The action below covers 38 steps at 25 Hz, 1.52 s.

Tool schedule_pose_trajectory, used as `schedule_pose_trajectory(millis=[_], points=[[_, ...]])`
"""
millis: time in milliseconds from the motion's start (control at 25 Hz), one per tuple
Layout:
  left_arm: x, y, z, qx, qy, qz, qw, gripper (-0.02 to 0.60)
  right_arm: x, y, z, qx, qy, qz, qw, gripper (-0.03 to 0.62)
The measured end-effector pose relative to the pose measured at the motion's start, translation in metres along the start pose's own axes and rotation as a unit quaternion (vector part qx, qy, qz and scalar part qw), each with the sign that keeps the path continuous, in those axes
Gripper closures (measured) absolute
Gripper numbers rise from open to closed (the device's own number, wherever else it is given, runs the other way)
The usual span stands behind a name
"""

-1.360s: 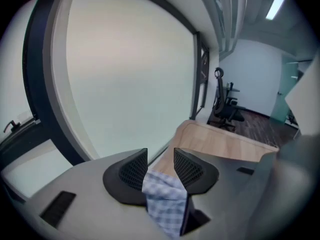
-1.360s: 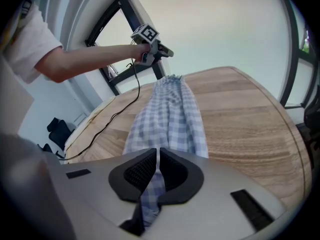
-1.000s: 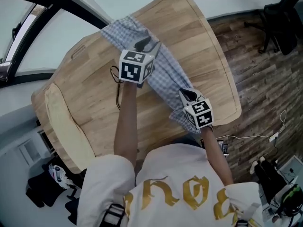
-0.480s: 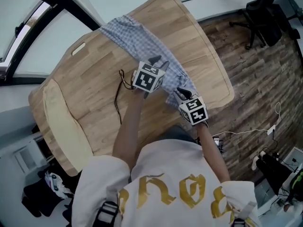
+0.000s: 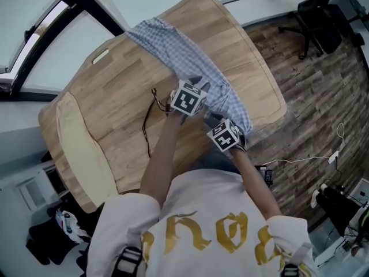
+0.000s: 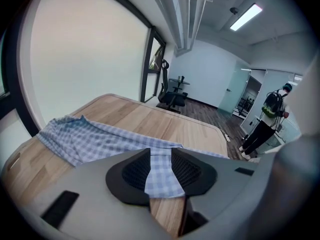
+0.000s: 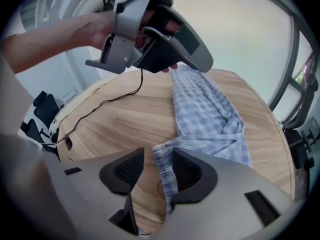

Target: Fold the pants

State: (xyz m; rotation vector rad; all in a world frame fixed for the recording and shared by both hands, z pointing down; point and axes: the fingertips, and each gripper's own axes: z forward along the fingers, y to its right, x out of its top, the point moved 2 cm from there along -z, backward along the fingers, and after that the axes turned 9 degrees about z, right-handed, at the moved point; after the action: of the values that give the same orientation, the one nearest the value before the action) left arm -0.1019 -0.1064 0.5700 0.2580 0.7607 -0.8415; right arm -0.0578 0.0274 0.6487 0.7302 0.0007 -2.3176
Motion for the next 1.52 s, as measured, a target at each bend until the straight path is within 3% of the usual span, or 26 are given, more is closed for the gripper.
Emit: schedule_pose_trajectory(millis=[160, 200, 280, 480, 560, 640, 720, 840, 1000, 1120, 1160, 1200, 1360, 1440, 1520], points=[[-0.003, -0.002, 0.002, 0.003, -0.006, -0.006, 1.0000, 0.428, -0.003, 0.002, 0.016, -0.012, -0.018, -0.021, 1.000, 0.401], [-0.004, -0.001, 0.003, 0.001, -0.008, -0.007, 0.9999, 0.428, -0.003, 0.003, 0.018, -0.016, -0.018, -0.021, 0.999, 0.443], [-0.008, -0.001, 0.003, -0.001, -0.013, -0.008, 0.9999, 0.428, -0.002, 0.006, 0.019, -0.022, -0.019, -0.016, 0.999, 0.467], [-0.012, -0.005, 0.003, 0.003, -0.016, -0.008, 0.9998, 0.430, 0.005, 0.006, 0.012, -0.014, -0.010, -0.034, 0.999, 0.496], [-0.009, -0.007, 0.002, 0.005, -0.015, -0.008, 0.9998, 0.431, 0.013, 0.006, -0.003, -0.003, 0.021, -0.003, 1.000, 0.496], [-0.005, -0.008, 0.000, 0.006, -0.012, -0.006, 0.9999, 0.431, 0.023, 0.012, -0.023, 0.013, 0.074, 0.074, 0.994, 0.496], [0.000, -0.007, -0.002, 0.007, -0.008, -0.003, 0.9999, 0.433, 0.027, 0.026, -0.048, 0.025, 0.130, 0.171, 0.976, 0.496], [0.006, -0.004, -0.001, 0.006, -0.003, 0.003, 1.0000, 0.434, 0.020, 0.054, -0.085, 0.031, 0.203, 0.300, 0.932, 0.496], [0.013, 0.003, 0.003, 0.002, 0.000, 0.008, 1.0000, 0.436, -0.007, 0.093, -0.123, 0.020, 0.260, 0.410, 0.874, 0.496], [0.020, 0.008, 0.006, -0.002, 0.002, 0.014, 0.9999, 0.437, -0.036, 0.121, -0.136, 0.007, 0.276, 0.486, 0.829, 0.496], [0.022, 0.009, 0.006, -0.003, 0.002, 0.016, 0.9999, 0.437, -0.049, 0.130, -0.136, -0.004, 0.272, 0.504, 0.820, 0.496], [0.023, 0.010, 0.006, -0.003, 0.001, 0.017, 0.9998, 0.437, -0.064, 0.137, -0.134, -0.024, 0.261, 0.514, 0.817, 0.496], [0.019, 0.014, 0.004, 0.001, -0.003, 0.021, 0.9998, 0.437, -0.113, 0.158, -0.133, -0.122, 0.207, 0.496, 0.834, 0.507], [0.017, 0.014, 0.003, 0.003, -0.004, 0.018, 0.9998, 0.437, -0.113, 0.160, -0.136, -0.126, 0.210, 0.487, 0.838, 0.490], [0.012, 0.015, 0.003, 0.003, -0.006, 0.014, 0.9999, 0.437, -0.102, 0.153, -0.136, -0.113, 0.216, 0.464, 0.851, 0.482]])
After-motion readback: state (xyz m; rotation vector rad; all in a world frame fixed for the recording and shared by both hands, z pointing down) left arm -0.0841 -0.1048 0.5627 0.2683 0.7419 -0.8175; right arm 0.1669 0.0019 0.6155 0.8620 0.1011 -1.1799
